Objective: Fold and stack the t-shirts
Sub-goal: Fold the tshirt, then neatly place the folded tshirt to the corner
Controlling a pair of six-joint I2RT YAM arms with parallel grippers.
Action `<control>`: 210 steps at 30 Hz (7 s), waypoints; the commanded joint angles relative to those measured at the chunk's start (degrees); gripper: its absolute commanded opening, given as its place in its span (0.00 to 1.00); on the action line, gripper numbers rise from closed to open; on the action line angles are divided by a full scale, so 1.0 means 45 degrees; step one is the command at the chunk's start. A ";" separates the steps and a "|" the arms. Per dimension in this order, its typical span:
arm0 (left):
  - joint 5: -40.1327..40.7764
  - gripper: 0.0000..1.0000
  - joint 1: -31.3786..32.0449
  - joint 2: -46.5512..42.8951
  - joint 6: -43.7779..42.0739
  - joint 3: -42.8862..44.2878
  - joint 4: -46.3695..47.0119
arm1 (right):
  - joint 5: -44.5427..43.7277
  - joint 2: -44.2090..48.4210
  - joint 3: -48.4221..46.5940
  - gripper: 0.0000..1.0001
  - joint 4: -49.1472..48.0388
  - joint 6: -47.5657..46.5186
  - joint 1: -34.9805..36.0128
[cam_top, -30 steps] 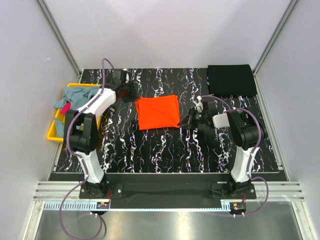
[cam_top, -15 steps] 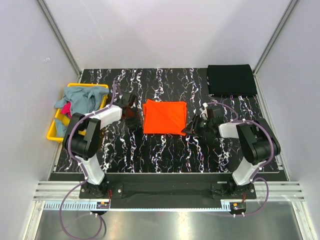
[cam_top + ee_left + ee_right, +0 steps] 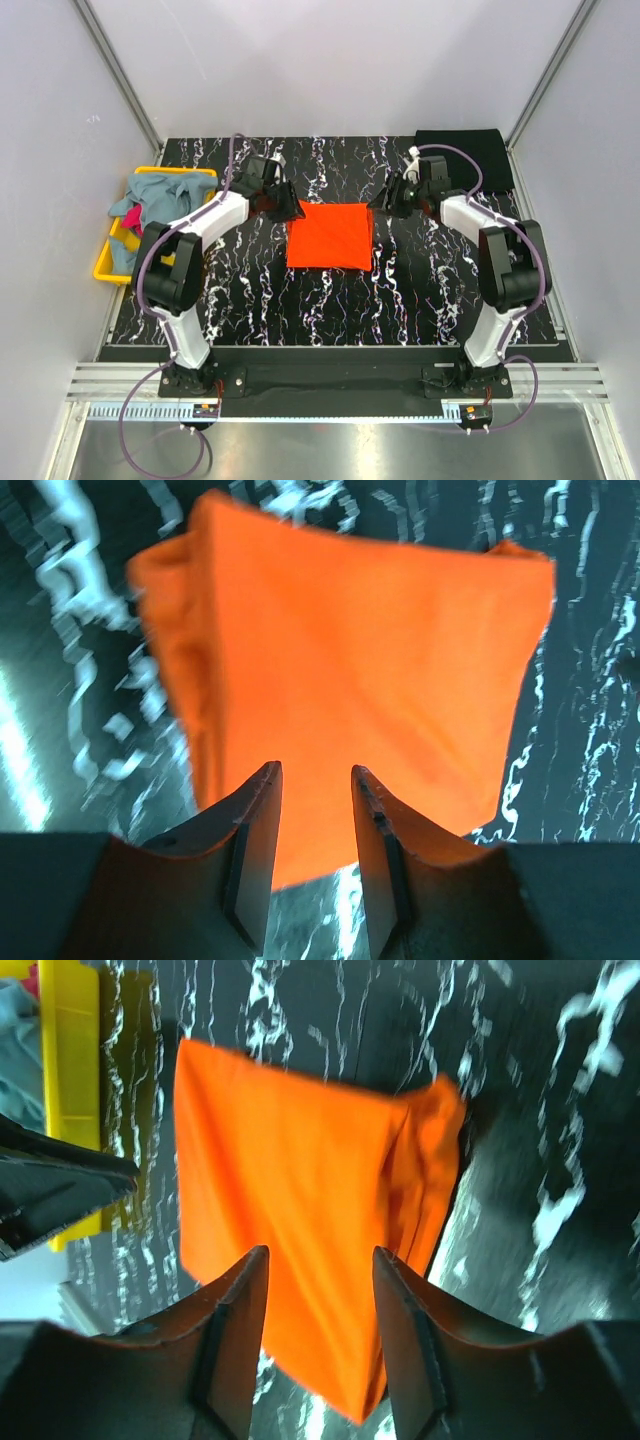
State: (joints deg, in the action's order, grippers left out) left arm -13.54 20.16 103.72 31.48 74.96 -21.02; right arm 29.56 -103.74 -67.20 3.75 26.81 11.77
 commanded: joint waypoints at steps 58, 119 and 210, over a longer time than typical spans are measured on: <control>0.2540 0.35 0.1066 0.0310 0.1402 -0.3669 0.0979 | -0.1510 -0.2670 -0.0947 0.00 -0.3174 -0.1485 0.0002; -0.1618 0.41 -0.0711 0.2324 -0.0259 0.3441 -0.0369 | 0.1148 -0.0112 0.0149 0.42 0.0765 0.0704 0.1781; -0.3634 0.55 -0.2371 0.4004 -0.1078 0.5413 -0.2474 | 0.0737 -0.4778 -0.4755 1.00 0.4050 -0.4277 -0.0312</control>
State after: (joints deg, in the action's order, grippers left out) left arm -36.03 9.67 128.66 29.23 96.77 -26.20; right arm 33.95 -124.27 -89.10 19.75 8.75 9.61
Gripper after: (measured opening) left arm 0.549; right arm 0.993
